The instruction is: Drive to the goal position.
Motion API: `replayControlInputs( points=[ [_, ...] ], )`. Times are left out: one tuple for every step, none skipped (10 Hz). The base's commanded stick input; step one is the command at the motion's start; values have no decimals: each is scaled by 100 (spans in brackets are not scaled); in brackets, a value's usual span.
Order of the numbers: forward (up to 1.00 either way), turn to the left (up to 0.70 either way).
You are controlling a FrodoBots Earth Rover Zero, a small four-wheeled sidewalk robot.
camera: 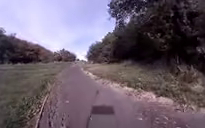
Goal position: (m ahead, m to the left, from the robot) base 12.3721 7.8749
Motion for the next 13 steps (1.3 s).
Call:
replayControlInputs(
  points=[
    [85,0],
    [85,0],
    [85,0],
    [85,0],
    [85,0],
    [85,0],
    [85,0],
    [85,0],
    [85,0],
    [85,4],
    [85,27],
    [85,34],
    [85,34]
  ],
)
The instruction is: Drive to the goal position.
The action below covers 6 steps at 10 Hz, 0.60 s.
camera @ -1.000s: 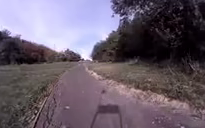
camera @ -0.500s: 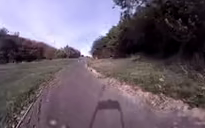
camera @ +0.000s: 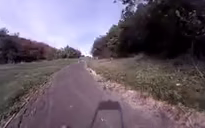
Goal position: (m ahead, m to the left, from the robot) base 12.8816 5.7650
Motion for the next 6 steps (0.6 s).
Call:
replayControlInputs(
  points=[
    [85,34],
    [85,34],
    [85,34],
    [85,34],
    [85,34],
    [85,34]
  ],
)
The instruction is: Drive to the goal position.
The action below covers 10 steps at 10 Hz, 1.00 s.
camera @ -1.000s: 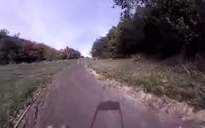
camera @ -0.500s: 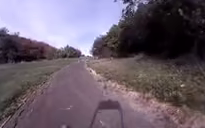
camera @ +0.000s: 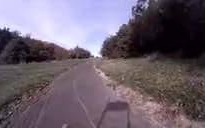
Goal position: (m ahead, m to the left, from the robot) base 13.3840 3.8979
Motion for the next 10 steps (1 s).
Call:
replayControlInputs(
  points=[
    [85,34],
    [85,34],
    [85,34],
    [85,34],
    [85,34],
    [85,31],
    [85,0],
    [85,0],
    [85,0],
    [85,0]
  ],
)
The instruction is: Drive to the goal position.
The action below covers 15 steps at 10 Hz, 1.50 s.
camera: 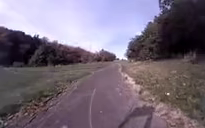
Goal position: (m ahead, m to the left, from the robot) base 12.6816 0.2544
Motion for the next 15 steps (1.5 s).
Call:
replayControlInputs(
  points=[
    [85,0],
    [85,0],
    [85,0],
    [85,0],
    [85,0],
    [85,0],
    [85,0],
    [85,0],
    [85,0],
    [85,0],
    [85,0],
    [85,0],
    [85,0],
    [85,0],
    [85,0]
  ],
)
